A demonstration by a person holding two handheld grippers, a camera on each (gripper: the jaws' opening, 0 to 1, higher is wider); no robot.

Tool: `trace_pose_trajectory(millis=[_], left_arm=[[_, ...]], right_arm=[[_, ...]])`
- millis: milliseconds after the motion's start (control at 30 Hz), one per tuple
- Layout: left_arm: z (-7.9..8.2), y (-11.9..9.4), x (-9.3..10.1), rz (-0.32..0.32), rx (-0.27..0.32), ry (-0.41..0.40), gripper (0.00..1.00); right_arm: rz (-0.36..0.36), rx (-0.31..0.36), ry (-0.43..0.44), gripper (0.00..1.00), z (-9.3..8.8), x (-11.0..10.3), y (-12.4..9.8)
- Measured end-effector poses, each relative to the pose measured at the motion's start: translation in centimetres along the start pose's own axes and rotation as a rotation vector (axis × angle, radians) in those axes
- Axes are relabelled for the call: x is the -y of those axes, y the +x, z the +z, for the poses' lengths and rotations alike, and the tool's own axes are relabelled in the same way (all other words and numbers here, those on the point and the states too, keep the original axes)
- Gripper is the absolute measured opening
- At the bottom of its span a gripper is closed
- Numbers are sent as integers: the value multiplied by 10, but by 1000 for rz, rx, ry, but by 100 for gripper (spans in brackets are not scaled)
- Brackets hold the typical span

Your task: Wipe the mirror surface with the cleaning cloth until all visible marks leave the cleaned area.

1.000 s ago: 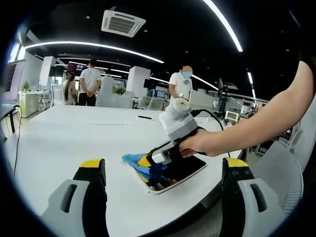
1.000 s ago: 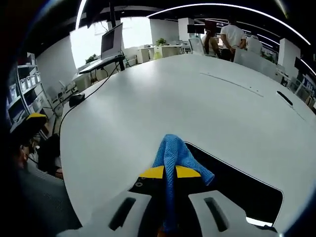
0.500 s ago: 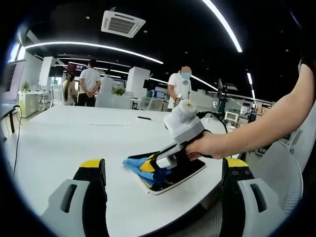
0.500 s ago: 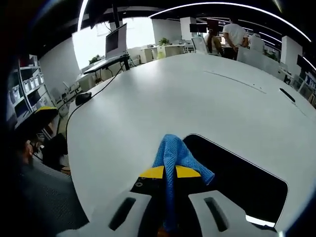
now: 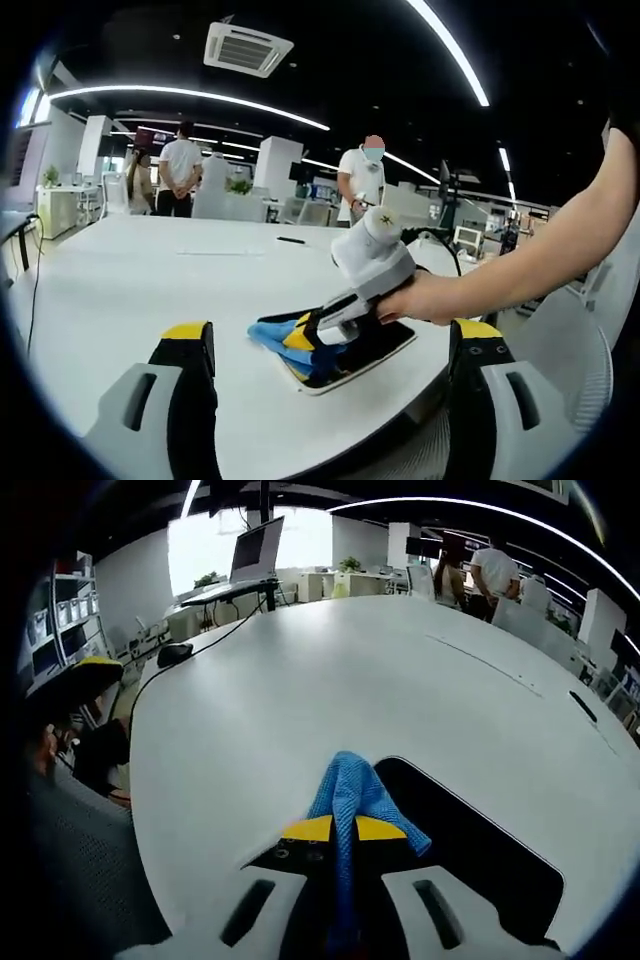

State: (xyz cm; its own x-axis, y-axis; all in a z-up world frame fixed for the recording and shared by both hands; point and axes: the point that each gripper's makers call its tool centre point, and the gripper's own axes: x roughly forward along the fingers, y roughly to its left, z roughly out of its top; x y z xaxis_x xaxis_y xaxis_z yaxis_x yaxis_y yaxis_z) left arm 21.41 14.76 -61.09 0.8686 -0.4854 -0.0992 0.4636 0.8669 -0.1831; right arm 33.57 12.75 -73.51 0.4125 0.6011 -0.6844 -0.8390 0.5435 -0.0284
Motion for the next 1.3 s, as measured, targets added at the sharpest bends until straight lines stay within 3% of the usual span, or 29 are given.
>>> trace_pose_trajectory(millis=[333, 1300], left_arm=[[-2, -1, 1, -5, -10, -4, 95], [-1, 0, 1, 0, -3, 9, 97]], right_arm=[[0, -8, -10, 0, -3, 7, -2], [-91, -13, 83, 0, -43, 68, -42]])
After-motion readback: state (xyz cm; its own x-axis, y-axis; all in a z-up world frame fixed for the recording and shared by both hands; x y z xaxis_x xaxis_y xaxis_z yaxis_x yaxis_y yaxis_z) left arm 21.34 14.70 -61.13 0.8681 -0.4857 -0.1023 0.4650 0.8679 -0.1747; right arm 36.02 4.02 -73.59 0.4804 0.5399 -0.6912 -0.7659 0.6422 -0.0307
